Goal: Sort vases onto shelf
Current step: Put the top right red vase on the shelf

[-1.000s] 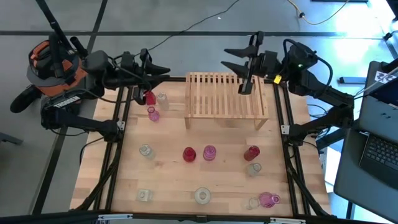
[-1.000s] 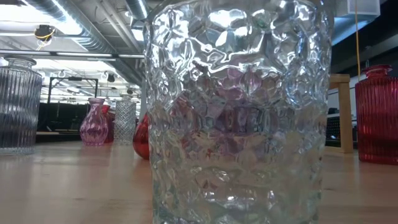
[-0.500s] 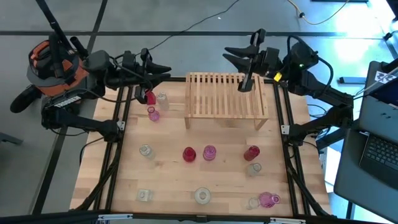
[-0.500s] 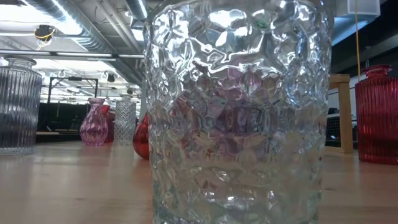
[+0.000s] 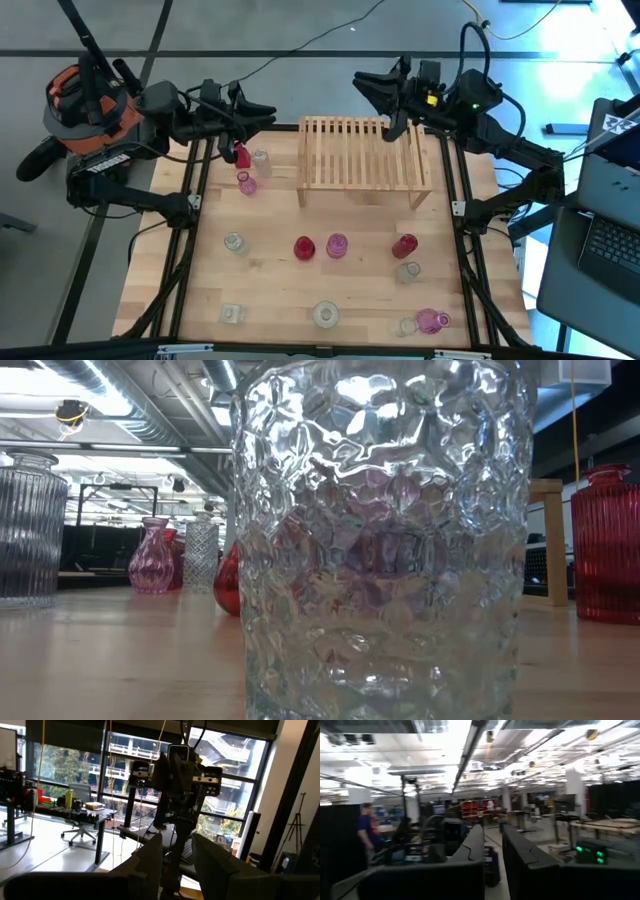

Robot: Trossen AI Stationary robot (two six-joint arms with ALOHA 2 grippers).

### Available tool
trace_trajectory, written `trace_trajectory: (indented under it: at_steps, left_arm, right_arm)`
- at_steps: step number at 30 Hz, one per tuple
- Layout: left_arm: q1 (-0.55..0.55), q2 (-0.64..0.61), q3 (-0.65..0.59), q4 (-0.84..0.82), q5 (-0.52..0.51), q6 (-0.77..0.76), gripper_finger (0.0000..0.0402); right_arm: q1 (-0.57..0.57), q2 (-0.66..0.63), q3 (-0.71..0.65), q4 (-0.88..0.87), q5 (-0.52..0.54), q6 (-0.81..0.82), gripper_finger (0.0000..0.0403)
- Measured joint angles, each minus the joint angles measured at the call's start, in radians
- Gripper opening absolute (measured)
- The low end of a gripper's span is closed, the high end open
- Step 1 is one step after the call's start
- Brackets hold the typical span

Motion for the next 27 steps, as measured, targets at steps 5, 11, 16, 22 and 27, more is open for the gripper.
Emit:
trace_trajectory:
  at_steps: [5,11,16,22,27]
  left_arm:
    - [0.000,0.000,0.000,0.000,-0.004,0.000,0.0099]
    - [0.000,0.000,0.000,0.000,-0.004,0.000,0.0099]
    - [0.000,0.000,0.000,0.000,-0.005,0.000,0.0099]
    - [0.000,0.000,0.000,0.000,-0.004,0.000,0.0099]
    - [0.000,0.000,0.000,0.000,-0.005,0.000,0.0099]
  right_arm:
    - [0.000,0.000,0.000,0.004,-0.010,0.000,0.0024]
    - [0.000,0.000,0.000,0.003,-0.017,-0.004,0.0024]
    - [0.000,0.000,0.000,0.000,-0.018,-0.006,0.0024]
    - [0.000,0.000,0.001,-0.004,-0.069,-0.083,0.0024]
    - [0.000,0.000,0.063,-0.121,-0.141,-0.350,0.0024]
